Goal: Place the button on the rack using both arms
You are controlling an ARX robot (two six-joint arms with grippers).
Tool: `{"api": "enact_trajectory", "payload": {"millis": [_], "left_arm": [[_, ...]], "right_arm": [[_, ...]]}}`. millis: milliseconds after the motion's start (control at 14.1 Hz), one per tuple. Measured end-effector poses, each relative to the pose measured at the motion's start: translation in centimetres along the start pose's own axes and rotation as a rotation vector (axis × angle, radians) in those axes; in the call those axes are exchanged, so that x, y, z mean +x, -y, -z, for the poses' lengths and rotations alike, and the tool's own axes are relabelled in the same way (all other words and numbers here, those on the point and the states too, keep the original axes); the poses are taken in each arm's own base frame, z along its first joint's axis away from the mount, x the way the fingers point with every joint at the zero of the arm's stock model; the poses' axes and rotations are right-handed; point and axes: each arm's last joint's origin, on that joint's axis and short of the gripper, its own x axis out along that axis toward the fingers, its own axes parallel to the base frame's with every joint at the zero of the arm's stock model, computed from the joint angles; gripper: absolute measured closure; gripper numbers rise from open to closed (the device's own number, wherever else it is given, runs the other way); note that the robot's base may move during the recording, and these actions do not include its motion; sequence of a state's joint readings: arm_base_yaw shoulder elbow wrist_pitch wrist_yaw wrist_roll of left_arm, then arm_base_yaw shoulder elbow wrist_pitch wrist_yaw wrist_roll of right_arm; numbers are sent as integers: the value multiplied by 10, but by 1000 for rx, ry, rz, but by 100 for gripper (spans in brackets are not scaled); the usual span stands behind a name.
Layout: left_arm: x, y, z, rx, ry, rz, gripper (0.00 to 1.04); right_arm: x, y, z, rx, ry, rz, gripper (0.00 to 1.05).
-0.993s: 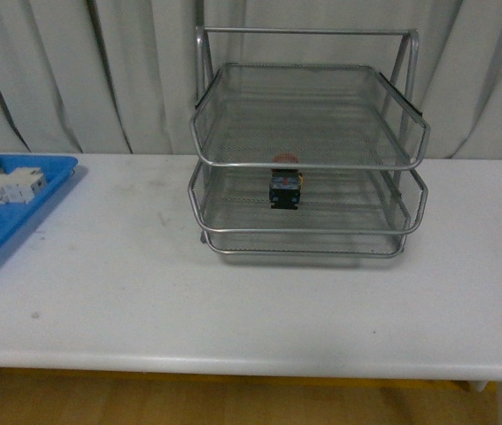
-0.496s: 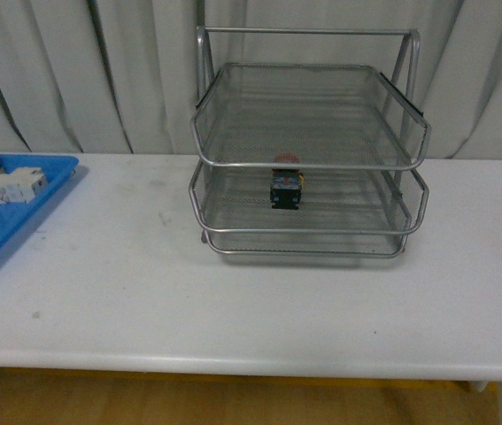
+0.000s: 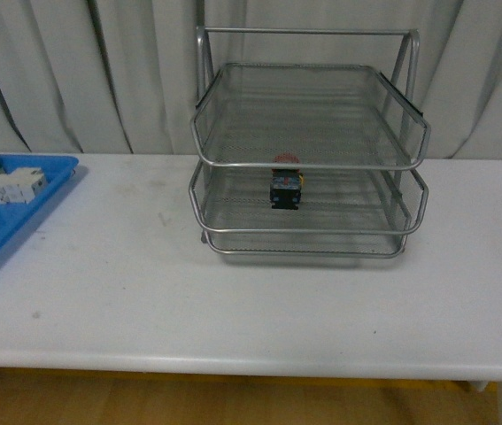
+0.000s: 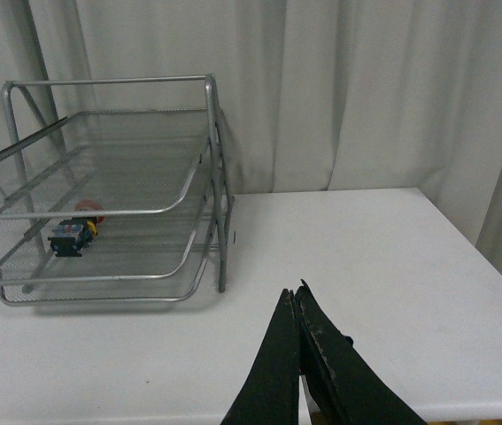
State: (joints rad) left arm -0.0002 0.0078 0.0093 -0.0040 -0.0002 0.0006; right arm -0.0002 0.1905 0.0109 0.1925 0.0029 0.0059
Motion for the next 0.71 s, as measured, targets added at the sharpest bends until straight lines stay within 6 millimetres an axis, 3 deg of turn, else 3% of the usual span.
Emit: {"api": "enact_trajectory", "payload": {"millis": [426,496,567,638,709], "left_arm": [[0,0,0,0,0,0,7],[0,0,0,0,-1,0,7],[0,0,0,0,1,0,7],[0,0,0,0,0,0,7],[0,0,0,0,0,0,7]], "right_arm": [[-12,0,3,0,-10,-3,103],[-12,0,3,-2,-7,-3,97],[-12,0,3,-2,-7,-3,84],[-12,0,3,-2,-7,-2,37],[-12,0,3,-3,-8,-3,7]]}}
